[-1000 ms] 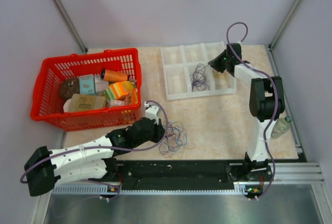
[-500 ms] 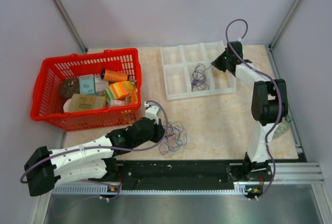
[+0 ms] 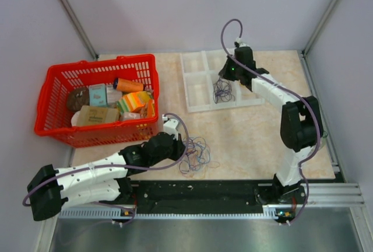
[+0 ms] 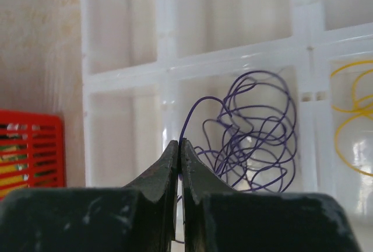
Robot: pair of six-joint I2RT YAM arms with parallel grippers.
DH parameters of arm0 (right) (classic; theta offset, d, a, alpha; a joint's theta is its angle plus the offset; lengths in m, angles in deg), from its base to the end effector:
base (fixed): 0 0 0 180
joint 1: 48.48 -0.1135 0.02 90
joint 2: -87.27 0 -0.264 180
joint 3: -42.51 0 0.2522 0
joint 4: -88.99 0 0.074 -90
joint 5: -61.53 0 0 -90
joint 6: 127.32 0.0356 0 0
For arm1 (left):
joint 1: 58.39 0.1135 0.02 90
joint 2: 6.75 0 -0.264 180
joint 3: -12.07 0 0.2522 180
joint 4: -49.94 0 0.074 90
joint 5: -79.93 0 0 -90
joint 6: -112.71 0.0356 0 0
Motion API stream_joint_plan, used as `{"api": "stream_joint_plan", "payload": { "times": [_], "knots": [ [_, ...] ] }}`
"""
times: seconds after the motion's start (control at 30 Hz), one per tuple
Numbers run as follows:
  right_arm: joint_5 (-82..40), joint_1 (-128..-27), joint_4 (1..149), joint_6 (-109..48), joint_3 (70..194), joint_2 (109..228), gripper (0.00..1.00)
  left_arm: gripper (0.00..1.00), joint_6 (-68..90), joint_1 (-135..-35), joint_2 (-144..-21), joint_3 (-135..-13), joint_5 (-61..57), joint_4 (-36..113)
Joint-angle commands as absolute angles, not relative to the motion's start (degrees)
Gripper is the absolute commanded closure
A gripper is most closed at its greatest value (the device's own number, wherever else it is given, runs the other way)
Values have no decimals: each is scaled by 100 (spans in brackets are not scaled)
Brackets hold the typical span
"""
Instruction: Untangle the cables
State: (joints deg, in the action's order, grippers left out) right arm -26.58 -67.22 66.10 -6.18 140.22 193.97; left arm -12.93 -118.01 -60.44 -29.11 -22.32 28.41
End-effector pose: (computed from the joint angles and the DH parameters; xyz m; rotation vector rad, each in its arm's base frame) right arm 0.4144 0.1418 0.2691 0.2152 2.1658 0.5425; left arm 0.1077 -0.1687 0.2107 0.3401 2.2157 -0.7166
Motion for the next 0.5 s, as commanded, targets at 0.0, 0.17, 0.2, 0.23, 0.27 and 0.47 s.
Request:
{"api": "stream_joint_plan", "payload": {
  "times": [0.0, 0.17, 0.2, 0.23, 0.27, 0.47],
  "knots": [
    [-2092, -6835, 6688, -1104, 13855, 19555, 100, 90, -1324, -11816, -5878, -2885, -2194, 3056],
    [-2204, -6676, 6600, -893, 13766, 19845, 100, 90, -1324, -11816, -5808, -2894, -2229, 2985],
    [-2397, -6667, 6600, -1032, 13792, 19915, 100, 90, -1324, -11807, -5799, -2894, -2229, 2977],
    [-2460, -6667, 6495, -1173, 13897, 20038, 100, 90, -1324, -11816, -5782, -2894, -2220, 2977],
    [-2443, -6667, 6303, -1331, 14072, 20187, 100, 90, -1315, -11807, -5790, -2903, -2220, 2977],
    [-2337, -6825, 5573, -1868, 13970, 19252, 50, 88, -1411, -11816, -5931, -3017, -2220, 2977]
  ]
}}
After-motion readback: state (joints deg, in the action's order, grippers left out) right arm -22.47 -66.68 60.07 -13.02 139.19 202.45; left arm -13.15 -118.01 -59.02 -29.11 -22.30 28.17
